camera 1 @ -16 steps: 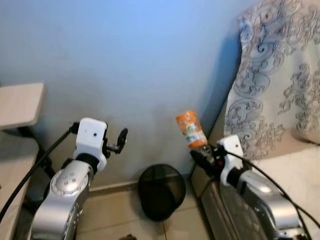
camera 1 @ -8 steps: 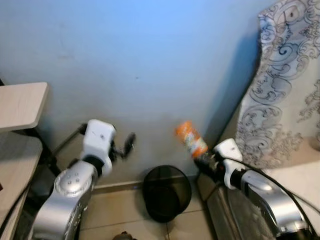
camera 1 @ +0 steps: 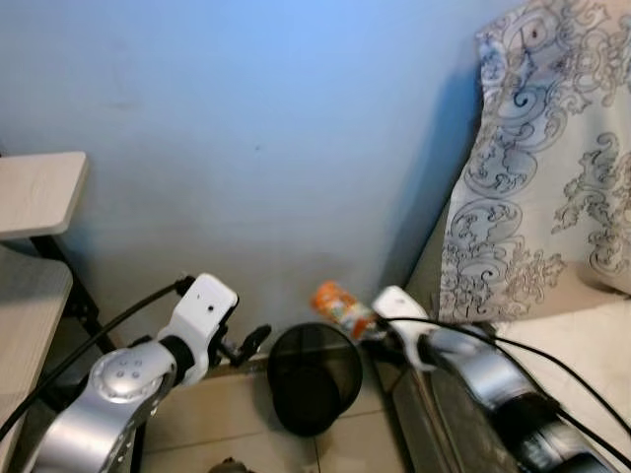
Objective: Clean up the room
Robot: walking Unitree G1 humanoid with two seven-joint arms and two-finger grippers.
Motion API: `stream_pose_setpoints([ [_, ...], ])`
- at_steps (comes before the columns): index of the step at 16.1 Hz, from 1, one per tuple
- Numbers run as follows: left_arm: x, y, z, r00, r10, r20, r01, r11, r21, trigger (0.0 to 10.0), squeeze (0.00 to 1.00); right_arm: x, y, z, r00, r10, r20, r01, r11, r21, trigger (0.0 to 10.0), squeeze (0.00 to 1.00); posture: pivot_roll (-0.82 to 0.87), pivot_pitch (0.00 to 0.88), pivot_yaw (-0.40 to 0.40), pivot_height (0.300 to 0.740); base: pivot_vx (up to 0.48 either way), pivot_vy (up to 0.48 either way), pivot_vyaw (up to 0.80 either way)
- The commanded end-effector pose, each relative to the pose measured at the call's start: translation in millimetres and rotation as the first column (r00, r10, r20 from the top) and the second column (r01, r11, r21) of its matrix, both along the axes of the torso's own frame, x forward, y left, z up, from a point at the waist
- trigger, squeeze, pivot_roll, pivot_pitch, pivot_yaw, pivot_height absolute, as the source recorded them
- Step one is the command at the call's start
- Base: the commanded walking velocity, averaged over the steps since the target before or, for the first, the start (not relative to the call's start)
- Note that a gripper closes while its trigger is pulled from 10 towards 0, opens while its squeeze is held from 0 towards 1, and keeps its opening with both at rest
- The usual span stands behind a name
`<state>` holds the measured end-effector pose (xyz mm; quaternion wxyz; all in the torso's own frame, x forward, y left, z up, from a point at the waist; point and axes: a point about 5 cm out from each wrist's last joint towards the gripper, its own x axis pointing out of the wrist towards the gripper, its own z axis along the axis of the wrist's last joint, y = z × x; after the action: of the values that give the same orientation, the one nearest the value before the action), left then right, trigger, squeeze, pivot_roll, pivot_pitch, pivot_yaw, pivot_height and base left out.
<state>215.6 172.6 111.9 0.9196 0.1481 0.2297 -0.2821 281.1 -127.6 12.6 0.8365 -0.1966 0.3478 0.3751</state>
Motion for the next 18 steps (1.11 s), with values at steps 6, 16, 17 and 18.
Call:
stream_pose_setpoints([
  [6, -7.7, 7.0, 3.1, 0.993, -0.111, -0.037, 0.112, 0.993, 0.036, 10.0, 0.0, 20.7, 34.7, -7.8, 0.996, -0.028, 0.08, 0.041, 0.986, -0.16, 10.0, 0.0, 0.14, 0.0, -0.125, 0.74, 0.0, 0.0, 0.0],
  [16, -29.6, -1.9, 6.8, 0.964, -0.248, -0.094, 0.248, 0.969, -0.013, 10.0, 0.0, 41.9, 32.7, 7.2, 0.957, -0.155, 0.244, 0.213, 0.949, -0.232, 10.0, 0.0, 0.13, 0.062, -0.095, 0.74, 0.0, 0.0, 0.0],
  [17, -31.4, -1.7, 7.5, 0.963, -0.25, -0.099, 0.25, 0.968, -0.014, 10.0, 0.0, 44.5, 33.8, 10.1, 0.948, -0.184, 0.26, 0.242, 0.947, -0.212, 10.0, 0.0, 0.13, 0.083, -0.088, 0.74, 0.0, 0.0, 0.0],
  [18, -33.6, -1.5, 7.5, 0.961, -0.254, -0.108, 0.254, 0.967, -0.015, 10.0, 0.0, 45.6, 35.3, 11.5, 0.943, -0.2, 0.265, 0.256, 0.946, -0.199, 10.0, 0.0, 0.13, 0.09, -0.086, 0.74, 0.0, 0.0, 0.0],
])
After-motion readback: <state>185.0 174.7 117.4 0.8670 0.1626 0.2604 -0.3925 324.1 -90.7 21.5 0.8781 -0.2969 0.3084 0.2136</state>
